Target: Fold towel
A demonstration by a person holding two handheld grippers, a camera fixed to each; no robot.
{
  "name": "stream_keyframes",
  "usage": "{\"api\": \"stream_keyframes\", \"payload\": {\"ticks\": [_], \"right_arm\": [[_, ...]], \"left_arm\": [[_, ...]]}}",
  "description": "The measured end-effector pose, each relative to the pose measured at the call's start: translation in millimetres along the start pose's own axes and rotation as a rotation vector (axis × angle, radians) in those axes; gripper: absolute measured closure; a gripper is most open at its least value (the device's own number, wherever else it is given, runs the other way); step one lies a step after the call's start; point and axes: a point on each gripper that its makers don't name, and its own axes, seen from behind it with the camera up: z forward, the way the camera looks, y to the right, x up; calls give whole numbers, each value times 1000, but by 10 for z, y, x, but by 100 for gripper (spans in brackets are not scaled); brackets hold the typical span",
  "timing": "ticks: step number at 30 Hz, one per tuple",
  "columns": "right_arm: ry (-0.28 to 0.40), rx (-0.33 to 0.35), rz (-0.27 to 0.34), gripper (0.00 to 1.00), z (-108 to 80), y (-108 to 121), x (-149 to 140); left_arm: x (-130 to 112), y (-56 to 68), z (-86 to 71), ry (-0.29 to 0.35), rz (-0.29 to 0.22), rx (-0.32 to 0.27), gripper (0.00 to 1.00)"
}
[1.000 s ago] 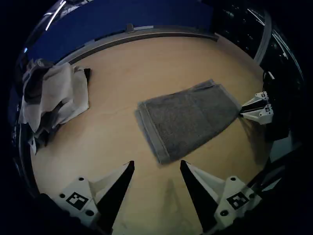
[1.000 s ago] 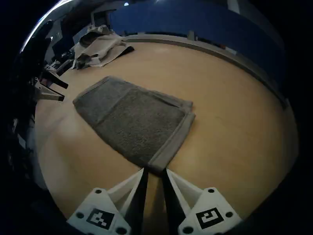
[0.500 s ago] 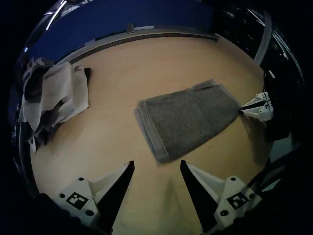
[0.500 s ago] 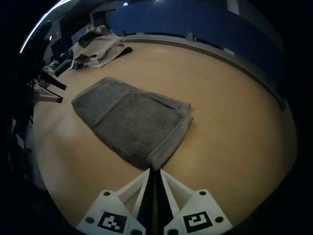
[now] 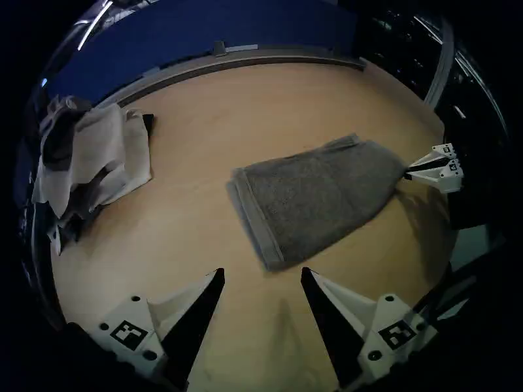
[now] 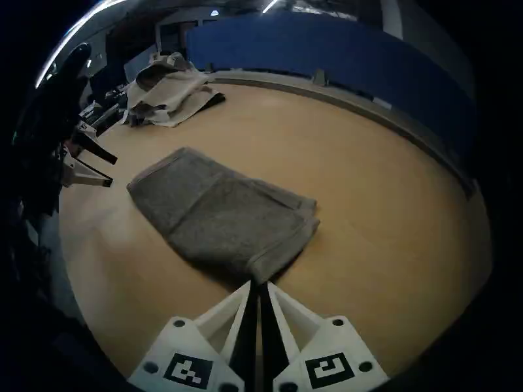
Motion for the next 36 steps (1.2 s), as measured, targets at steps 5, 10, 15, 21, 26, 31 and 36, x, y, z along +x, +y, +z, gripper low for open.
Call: {"api": "stream_keyframes", "payload": {"ticks": [5,10,15,21,26,31,36], "right_arm": [[24,2,-26,97,-32,-27,195],[44,6,-61,97,-40,-64,379],[59,11,-99,97,-31,-126,563],[71,21,-146,97,-7,-233,771],[75,31,-194,98,17,-337,914],[82,48,-235,98,54,-480,1049],[89,75,-272,98,105,-684,1179]], "left_arm": [[-20,-15,-20,5,-6,-3,13],[-67,-37,-34,4,-12,-7,13],[-113,-55,-56,6,-21,-14,13],[-157,-88,-81,13,-36,-20,13],[-192,-121,-102,21,-46,-26,13],[-227,-172,-124,30,-60,-29,13],[-259,-232,-142,39,-75,-32,13]]}}
